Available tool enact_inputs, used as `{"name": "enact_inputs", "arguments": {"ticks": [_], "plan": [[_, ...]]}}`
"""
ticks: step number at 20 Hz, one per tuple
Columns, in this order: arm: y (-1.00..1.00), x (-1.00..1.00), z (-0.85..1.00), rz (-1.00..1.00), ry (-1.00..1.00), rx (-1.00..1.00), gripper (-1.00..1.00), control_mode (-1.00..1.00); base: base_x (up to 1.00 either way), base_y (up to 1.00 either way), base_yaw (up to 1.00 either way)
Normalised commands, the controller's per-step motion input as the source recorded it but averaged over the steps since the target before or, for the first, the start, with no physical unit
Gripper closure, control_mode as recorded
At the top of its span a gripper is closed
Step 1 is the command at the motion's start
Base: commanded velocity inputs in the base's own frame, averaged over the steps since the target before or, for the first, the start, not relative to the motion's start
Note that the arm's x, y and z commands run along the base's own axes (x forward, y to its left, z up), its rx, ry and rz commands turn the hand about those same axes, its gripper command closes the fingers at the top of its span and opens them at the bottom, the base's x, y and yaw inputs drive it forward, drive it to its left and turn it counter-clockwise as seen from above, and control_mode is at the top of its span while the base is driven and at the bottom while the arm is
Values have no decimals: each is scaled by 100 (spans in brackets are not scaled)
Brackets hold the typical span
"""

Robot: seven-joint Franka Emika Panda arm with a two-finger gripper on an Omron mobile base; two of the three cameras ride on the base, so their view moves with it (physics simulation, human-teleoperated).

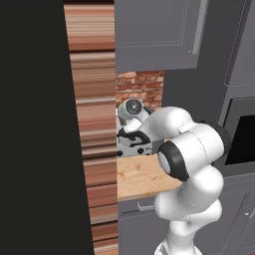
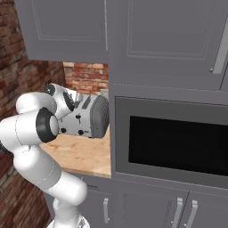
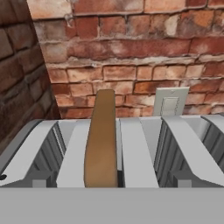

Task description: Start the toaster. Once the lever pops up, take the bread to the plate on the dining counter.

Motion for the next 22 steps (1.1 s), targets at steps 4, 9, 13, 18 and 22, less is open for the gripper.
{"name": "enact_inputs", "arguments": {"ticks": [4,9,13,18,22], "plan": [[0,0,0,0,0,0,-100,-100,0,0,0],[0,0,0,0,0,0,100,-100,0,0,0],[0,0,0,0,0,0,100,-100,0,0,0],[0,0,0,0,0,0,100,-100,0,0,0],[0,0,0,0,0,0,100,-100,0,0,0]]}}
